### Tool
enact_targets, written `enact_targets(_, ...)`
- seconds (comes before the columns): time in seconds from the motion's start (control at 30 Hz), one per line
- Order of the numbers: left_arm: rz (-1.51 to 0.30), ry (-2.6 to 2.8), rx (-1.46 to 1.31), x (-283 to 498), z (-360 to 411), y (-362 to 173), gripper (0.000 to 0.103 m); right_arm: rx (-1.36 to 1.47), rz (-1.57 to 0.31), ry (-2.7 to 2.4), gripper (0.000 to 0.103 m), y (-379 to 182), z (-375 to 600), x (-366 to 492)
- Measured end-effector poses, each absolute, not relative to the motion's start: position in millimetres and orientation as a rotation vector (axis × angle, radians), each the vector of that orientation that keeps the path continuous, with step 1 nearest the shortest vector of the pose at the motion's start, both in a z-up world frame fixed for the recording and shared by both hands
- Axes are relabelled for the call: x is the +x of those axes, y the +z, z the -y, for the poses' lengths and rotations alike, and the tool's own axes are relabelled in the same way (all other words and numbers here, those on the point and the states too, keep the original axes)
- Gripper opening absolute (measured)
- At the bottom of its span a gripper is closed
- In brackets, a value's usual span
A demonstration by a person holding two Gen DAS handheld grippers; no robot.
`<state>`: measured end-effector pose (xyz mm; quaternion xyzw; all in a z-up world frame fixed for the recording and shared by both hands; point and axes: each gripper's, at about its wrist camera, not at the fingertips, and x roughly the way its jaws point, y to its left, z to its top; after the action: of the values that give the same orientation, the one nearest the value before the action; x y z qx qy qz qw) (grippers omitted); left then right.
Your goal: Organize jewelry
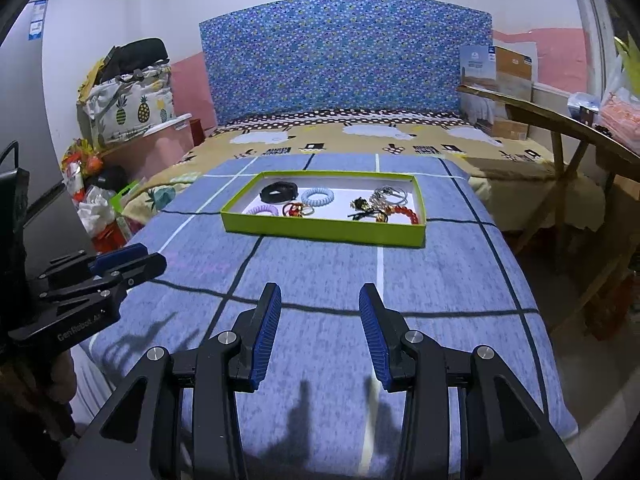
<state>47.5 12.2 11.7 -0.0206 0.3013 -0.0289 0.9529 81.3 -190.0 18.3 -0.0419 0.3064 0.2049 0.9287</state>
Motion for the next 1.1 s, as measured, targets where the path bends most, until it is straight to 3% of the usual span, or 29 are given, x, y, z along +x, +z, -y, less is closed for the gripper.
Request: enact_targets(1.1,-0.604,-0.029,-0.009,38,-6,6,0.034,-0.094,-0.649,0.411,0.042,13,188,70)
